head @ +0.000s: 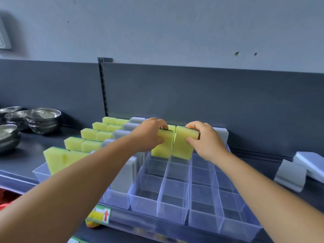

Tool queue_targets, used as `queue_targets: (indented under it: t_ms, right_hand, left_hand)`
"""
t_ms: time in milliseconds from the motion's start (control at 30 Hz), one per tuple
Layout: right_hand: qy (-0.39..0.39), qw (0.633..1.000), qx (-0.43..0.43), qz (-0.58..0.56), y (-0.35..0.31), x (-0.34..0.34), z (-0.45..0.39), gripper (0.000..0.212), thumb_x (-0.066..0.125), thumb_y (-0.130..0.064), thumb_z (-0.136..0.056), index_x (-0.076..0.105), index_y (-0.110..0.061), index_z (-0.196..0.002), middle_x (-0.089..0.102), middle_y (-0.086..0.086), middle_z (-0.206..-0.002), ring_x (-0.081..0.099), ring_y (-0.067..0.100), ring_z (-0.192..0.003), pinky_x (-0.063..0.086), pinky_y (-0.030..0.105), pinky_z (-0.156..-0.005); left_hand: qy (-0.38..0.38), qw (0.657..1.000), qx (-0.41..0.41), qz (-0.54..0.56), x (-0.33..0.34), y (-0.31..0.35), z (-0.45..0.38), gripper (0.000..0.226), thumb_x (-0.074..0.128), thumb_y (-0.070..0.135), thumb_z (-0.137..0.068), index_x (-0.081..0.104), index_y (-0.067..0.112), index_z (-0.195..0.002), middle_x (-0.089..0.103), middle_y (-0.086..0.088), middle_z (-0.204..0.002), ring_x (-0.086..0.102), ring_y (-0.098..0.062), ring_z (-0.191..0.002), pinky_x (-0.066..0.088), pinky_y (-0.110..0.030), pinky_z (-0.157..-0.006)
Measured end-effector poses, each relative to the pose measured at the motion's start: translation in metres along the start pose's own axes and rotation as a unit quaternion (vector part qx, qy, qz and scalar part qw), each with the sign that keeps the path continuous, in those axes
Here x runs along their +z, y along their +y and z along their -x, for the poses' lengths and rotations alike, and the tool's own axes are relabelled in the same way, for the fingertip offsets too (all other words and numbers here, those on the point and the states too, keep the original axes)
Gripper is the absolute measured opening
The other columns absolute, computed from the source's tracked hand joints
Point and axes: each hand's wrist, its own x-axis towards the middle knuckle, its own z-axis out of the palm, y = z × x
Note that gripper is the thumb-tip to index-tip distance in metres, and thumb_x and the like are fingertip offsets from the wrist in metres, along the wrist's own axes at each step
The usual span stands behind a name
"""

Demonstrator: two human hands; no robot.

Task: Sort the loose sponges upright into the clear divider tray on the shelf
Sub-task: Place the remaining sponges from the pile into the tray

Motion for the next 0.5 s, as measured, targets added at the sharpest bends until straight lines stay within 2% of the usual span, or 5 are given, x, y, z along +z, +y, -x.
queue_targets:
  t_ms: [100,200,300,400,500]
  right_hand:
    - [-0.029,0.999,0.003,0.032,0.005,0.008,-0.011,0.038,0.063,-0.017,-0.086,0.056,-0.026,-0.122,0.051,0.0,-0.117,0.046,0.012,-0.096,0.032,0.019,-0.075]
    - [-0.041,0.997,0.008,0.059,0.007,0.014,-0.02,0.038,0.064,-0.018,-0.085,0.056,-0.025,-0.122,0.051,0.0,-0.12,0.051,0.018,-0.104,0.04,0.024,-0.081]
    - [-0.057,0.995,-0.004,0.085,0.007,0.018,-0.024,0.035,0.064,-0.017,-0.084,0.056,-0.021,-0.118,0.05,0.001,-0.118,0.055,0.022,-0.101,0.045,0.029,-0.084]
    - [-0.083,0.988,-0.028,0.125,0.008,0.022,-0.025,0.032,0.064,-0.017,-0.083,0.056,-0.019,-0.114,0.049,-0.001,-0.119,0.054,0.021,-0.107,0.045,0.03,-0.087]
    - [-0.109,0.981,-0.024,0.16,0.008,0.026,-0.024,0.032,0.065,-0.019,-0.082,0.055,-0.019,-0.112,0.049,-0.001,-0.121,0.054,0.023,-0.109,0.046,0.034,-0.089]
  left_hand:
    - [-0.015,1.0,-0.003,-0.005,0.004,-0.005,-0.014,0.042,0.063,0.016,-0.086,0.053,0.023,-0.127,0.051,-0.002,-0.128,0.051,-0.021,-0.109,0.042,-0.027,-0.085]
    - [-0.025,0.999,-0.004,-0.033,0.006,-0.012,-0.026,0.04,0.062,0.015,-0.086,0.053,0.023,-0.124,0.052,-0.001,-0.123,0.051,-0.022,-0.107,0.039,-0.026,-0.08]
    - [-0.05,0.998,0.007,-0.044,0.011,-0.015,-0.033,0.037,0.064,0.015,-0.082,0.055,0.021,-0.118,0.056,-0.002,-0.118,0.054,-0.024,-0.104,0.047,-0.033,-0.086]
    - [-0.092,0.989,0.025,-0.113,0.02,-0.015,-0.034,0.038,0.069,0.023,-0.081,0.053,0.021,-0.116,0.06,-0.001,-0.113,0.058,-0.025,-0.101,0.049,-0.034,-0.081]
    - [-0.111,0.976,0.046,-0.18,0.027,-0.015,-0.035,0.043,0.071,0.029,-0.082,0.051,0.019,-0.119,0.061,-0.002,-0.116,0.058,-0.026,-0.106,0.049,-0.037,-0.083]
